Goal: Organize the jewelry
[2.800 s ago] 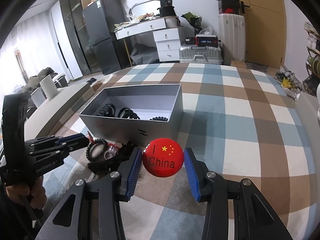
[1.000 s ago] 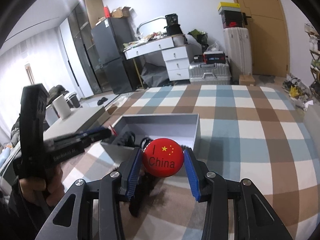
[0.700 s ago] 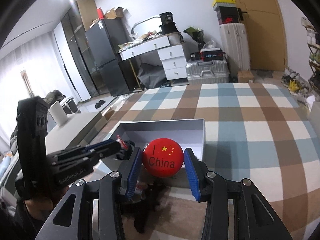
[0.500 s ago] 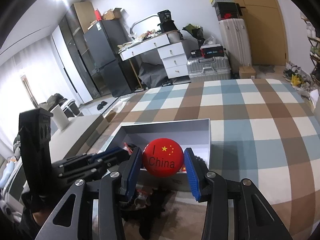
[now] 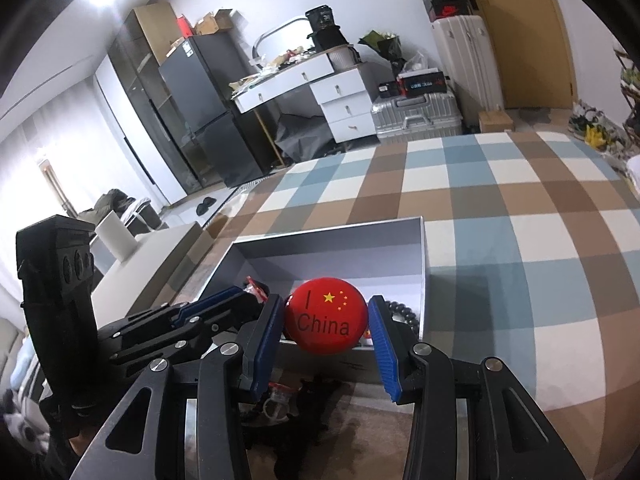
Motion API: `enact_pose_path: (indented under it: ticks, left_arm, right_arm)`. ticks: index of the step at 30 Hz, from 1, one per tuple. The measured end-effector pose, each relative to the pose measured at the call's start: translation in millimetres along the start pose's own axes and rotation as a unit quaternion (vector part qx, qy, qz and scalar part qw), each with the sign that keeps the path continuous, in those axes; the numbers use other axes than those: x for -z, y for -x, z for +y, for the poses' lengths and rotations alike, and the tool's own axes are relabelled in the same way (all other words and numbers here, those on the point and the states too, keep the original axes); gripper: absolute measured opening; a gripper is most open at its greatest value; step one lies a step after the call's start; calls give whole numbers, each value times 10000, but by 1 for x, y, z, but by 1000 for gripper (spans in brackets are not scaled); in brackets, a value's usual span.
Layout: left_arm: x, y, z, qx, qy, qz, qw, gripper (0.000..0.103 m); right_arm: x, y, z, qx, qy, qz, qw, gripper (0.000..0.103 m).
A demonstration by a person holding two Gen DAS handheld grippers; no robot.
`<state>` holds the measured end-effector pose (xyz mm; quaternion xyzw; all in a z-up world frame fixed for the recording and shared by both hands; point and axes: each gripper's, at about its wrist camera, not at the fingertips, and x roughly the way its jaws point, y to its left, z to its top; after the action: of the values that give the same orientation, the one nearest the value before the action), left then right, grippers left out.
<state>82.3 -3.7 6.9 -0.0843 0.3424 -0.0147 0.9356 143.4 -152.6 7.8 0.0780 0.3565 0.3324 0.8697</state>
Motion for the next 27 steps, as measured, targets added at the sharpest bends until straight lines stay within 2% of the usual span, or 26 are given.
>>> enact_pose_path:
  ticks: [18, 24, 26, 27]
  left_arm:
    - [-2, -1, -1, 165, 32, 42, 9998, 10]
    - [-2, 0, -5, 117, -46, 83, 9999, 10]
    - [-3, 1, -5, 80, -52, 125, 9999, 12]
    - [-3, 3, -4, 90, -23, 131, 9999, 18]
  right_arm:
    - [1, -1, -1, -92, -63, 146, 9998, 42]
    - [1, 2, -1, -107, -53, 128, 9998, 44]
    - [1, 4, 0, -153, -33, 88, 9998, 44]
    - [0, 5, 0, -118, -25, 61, 9999, 45]
